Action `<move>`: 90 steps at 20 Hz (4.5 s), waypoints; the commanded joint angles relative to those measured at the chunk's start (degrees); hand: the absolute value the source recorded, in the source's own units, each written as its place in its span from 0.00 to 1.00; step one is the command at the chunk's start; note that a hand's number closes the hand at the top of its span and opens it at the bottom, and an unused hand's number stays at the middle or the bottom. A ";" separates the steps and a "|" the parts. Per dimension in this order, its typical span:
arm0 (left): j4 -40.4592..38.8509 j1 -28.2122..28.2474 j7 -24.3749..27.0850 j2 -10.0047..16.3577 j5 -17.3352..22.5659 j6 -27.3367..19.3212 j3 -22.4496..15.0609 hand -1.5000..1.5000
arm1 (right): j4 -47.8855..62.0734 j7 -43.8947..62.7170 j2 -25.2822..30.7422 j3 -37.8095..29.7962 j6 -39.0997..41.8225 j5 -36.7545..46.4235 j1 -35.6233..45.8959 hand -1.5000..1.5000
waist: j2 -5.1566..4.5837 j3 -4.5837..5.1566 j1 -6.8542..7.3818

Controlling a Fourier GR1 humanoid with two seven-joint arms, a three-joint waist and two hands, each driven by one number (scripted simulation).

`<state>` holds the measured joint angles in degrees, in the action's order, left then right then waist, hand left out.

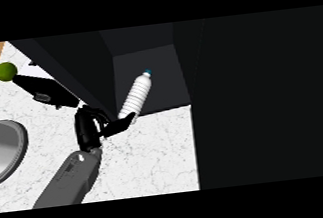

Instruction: Pick up the bottled water, place it into the cabinet and close the cabinet

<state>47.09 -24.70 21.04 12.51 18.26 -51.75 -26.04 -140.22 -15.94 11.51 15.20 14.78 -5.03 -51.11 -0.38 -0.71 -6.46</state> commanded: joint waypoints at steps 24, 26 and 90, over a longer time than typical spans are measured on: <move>14.17 -10.48 1.45 -4.06 7.95 13.83 -0.67 0.00 | -1.25 2.05 -0.10 1.66 1.21 -2.66 -0.44 0.00 | 0.44 0.84 0.51; 14.69 -9.18 1.57 -3.23 8.86 15.36 -0.42 0.00 | -1.63 2.15 0.18 1.84 1.25 -1.86 -1.08 0.00 | 0.59 0.87 1.40; 60.97 42.88 5.46 21.79 32.31 57.76 14.96 0.00 | -7.22 13.57 14.36 36.50 4.43 6.52 13.12 1.00 | 0.19 1.49 12.55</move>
<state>107.38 16.90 26.53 32.27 49.20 3.08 -12.68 -142.67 -6.97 29.26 38.27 16.95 1.45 -40.67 0.21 0.83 4.78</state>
